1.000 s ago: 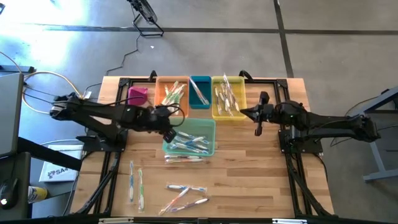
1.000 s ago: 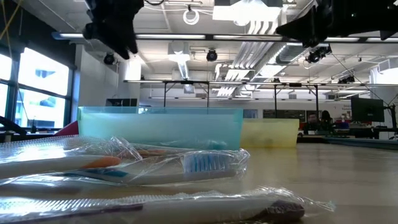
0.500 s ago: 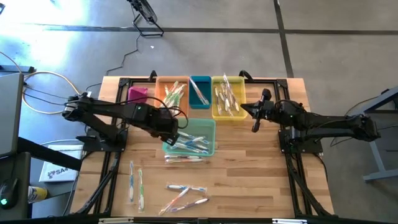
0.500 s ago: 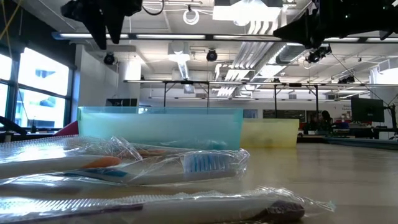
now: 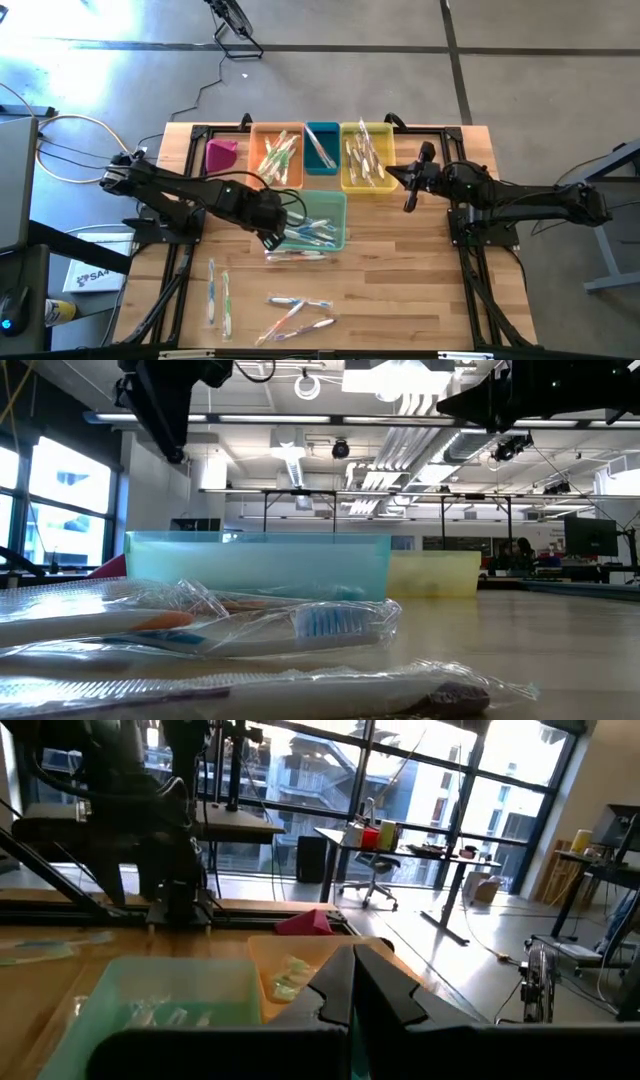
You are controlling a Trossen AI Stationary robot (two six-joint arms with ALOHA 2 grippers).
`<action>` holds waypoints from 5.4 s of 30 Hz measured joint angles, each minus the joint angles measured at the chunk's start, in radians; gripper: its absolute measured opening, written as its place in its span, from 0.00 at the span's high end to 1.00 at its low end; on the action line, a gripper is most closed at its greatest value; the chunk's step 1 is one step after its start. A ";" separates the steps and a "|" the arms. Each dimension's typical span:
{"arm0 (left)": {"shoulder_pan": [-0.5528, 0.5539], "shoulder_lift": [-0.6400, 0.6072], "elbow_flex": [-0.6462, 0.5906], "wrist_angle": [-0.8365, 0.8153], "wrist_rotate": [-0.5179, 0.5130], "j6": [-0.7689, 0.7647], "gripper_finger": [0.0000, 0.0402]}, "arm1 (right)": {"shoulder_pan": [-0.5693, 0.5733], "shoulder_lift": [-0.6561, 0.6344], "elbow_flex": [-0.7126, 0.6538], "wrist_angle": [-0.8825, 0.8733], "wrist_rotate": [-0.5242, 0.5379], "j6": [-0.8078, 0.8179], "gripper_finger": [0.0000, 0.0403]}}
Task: Pick & Place Toothbrushes
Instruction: Put the blue toothbrush into the green bin
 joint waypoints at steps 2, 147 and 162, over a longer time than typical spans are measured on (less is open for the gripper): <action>0.000 0.001 0.000 0.027 0.010 0.037 0.58 | 0.000 0.000 0.000 0.015 0.005 0.000 1.00; -0.681 -0.331 -0.687 0.290 0.276 -1.485 0.58 | 0.000 0.016 0.001 0.025 0.050 -0.045 0.99; -0.681 -0.173 -0.687 0.391 0.272 -1.427 0.58 | 0.000 0.016 0.001 0.026 0.050 -0.045 0.99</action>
